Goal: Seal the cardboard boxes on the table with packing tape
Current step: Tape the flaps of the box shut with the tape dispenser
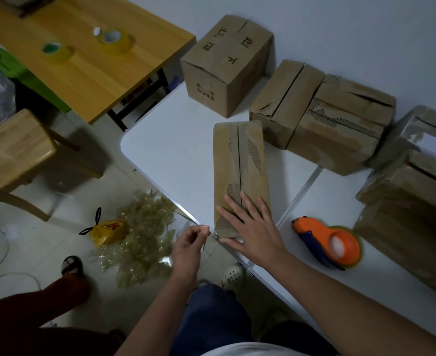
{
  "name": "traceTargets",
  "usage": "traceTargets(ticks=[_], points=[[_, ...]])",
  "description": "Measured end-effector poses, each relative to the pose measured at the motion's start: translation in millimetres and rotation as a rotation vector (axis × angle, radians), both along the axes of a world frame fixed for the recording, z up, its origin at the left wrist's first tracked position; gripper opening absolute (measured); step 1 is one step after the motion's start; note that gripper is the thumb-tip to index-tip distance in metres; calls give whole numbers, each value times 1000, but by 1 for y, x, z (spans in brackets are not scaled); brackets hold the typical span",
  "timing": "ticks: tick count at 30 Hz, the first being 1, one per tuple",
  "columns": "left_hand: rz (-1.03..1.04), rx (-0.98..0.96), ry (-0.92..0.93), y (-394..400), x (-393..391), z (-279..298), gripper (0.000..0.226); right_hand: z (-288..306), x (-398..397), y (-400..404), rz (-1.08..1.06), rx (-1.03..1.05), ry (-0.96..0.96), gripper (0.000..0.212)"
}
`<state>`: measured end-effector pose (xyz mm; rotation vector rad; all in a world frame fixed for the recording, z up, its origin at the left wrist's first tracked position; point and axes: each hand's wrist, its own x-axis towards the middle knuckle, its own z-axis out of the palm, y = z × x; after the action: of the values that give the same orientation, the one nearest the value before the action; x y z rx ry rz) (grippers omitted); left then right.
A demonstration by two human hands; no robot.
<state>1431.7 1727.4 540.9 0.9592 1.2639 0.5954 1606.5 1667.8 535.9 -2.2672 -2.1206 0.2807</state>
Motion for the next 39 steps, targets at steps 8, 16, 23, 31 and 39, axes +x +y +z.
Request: traceTargets(ticks=[8, 16, 23, 31, 39], points=[[-40, -16, -3, 6, 13, -9, 6, 0, -1, 3, -31, 7, 19, 74], [-23, -159, -85, -4, 21, -16, 18, 3, -3, 3, -39, 6, 9, 74], [-10, -139, 160, 17, 31, -30, 10, 3, -2, 4, -38, -13, 10, 75], [-199, -45, 258, -1, 1, 22, 30, 2, -2, 3, -34, -1, 2, 76], [-658, 349, 462, -4, 10, 14, 66, 1, -4, 2, -36, 8, 5, 75]])
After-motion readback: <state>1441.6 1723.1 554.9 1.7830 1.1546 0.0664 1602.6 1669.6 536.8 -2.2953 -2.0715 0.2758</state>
